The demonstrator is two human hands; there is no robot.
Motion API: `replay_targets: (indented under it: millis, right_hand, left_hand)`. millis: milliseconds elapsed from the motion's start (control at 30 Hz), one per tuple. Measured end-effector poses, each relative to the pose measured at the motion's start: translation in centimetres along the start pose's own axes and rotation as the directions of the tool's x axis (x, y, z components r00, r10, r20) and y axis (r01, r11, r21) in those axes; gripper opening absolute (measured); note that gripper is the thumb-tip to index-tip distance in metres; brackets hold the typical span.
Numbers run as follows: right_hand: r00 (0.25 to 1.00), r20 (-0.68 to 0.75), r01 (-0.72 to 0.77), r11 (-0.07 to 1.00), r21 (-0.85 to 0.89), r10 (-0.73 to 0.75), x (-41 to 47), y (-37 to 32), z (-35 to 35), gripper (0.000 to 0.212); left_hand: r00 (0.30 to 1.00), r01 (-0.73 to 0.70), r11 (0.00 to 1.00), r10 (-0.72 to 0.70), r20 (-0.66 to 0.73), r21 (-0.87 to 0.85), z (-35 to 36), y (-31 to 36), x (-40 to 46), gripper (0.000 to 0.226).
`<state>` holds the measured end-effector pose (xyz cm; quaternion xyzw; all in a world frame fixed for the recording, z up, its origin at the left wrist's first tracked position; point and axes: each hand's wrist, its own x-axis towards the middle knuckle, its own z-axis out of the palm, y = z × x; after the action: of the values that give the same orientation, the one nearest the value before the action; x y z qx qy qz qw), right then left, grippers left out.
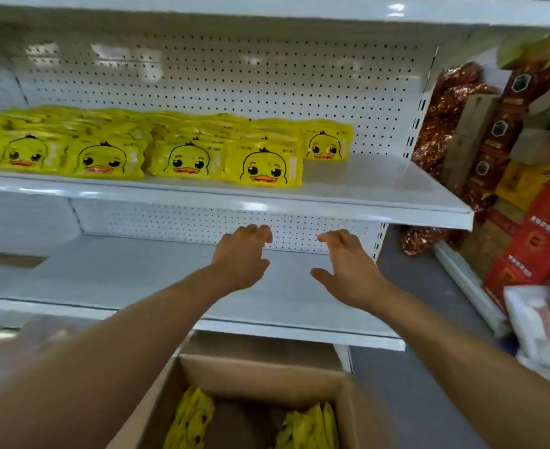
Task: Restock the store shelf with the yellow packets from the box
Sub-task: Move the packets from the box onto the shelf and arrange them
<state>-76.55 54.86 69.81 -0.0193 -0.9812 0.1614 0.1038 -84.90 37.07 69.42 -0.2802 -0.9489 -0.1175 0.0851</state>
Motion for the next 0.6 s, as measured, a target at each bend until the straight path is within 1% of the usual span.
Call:
replay_targets:
  millis: [233, 367, 433, 500, 600]
  right_hand:
    - [0.987, 0.155, -0.043, 0.999, -0.004, 0.043, -6.3, -2.2, 8.2, 0.059]
    - [0.963, 0.246, -0.112, 0.994, 0.011, 0.106, -8.5, -2.0, 12.7, 0.055]
    - [0.94, 0.319, -0.124, 0.992, -0.007, 0.119, -9.2, -1.7, 14.7, 0.055]
    - [0.917, 0.374, -0.137, 0.99, -0.024, 0.136, -9.7, -1.2, 16.6, 0.055]
    - [0.886, 0.43, -0.153, 0.985, -0.076, 0.171, -10.2, 0.1, 19.4, 0.057]
  left_hand:
    - [0.979, 0.092, 0.994, -0.08, 0.187, -0.054, 5.9, -4.5, -9.0, 0.036]
    - [0.937, 0.184, 0.98, -0.152, 0.314, -0.076, 9.8, -6.6, -12.8, 0.039]
    - [0.919, 0.203, 0.973, -0.151, 0.364, -0.109, 11.9, -7.6, -14.3, 0.031]
    - [0.904, 0.227, 0.969, -0.17, 0.393, -0.101, 13.7, -8.4, -15.6, 0.024]
    - [0.864, 0.339, 0.935, -0.266, 0.428, -0.102, 16.8, -9.8, -17.3, 0.037]
